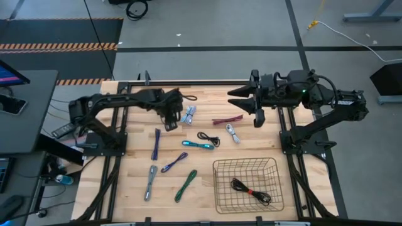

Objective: Pick and place USB-C Cables
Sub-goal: Put the top black charger cable into the wire basket

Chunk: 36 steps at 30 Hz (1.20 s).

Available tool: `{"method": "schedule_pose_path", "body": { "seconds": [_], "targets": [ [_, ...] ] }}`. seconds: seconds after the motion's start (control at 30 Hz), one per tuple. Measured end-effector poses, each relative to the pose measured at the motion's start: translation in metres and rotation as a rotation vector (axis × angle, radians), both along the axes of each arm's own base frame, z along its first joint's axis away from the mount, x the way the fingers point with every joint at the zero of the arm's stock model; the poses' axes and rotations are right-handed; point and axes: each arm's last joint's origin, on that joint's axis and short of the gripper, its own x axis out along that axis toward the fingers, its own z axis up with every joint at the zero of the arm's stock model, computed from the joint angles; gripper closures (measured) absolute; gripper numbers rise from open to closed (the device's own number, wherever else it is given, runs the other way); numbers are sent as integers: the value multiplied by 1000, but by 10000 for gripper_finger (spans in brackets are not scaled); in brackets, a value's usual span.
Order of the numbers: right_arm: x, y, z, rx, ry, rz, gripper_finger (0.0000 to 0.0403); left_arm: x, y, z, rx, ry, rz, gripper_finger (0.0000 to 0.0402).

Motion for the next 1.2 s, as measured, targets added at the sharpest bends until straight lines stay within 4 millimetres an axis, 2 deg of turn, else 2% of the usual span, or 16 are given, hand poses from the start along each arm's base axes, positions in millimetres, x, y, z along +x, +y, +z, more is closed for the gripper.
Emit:
{"method": "schedule_pose_path", "body": {
  "seconds": [0.17,0.37,0.57,0.7,0.8,0.93,1.1,1.2],
  "targets": [
    [-9,1,4,5,-15,42,270,1,0,-2,6,55,-130,205],
    [-31,-1,12,7,-54,41,270,-6,3,-11,124,162,-243,205],
    [-51,-3,21,9,-105,42,270,-14,3,-24,74,178,-74,205],
    [-58,-4,21,5,-98,40,270,-11,-3,-25,21,144,-7,205],
    [-60,-4,21,3,-91,34,270,-7,-10,-25,-31,99,14,205],
    [-60,-4,20,2,-84,34,270,-3,-16,-24,-17,88,32,205],
    [-60,-4,18,1,-66,34,270,-2,-12,-25,20,74,133,205],
    [-60,-4,18,1,-67,35,270,0,-8,-32,0,82,202,205]
  ]
}}
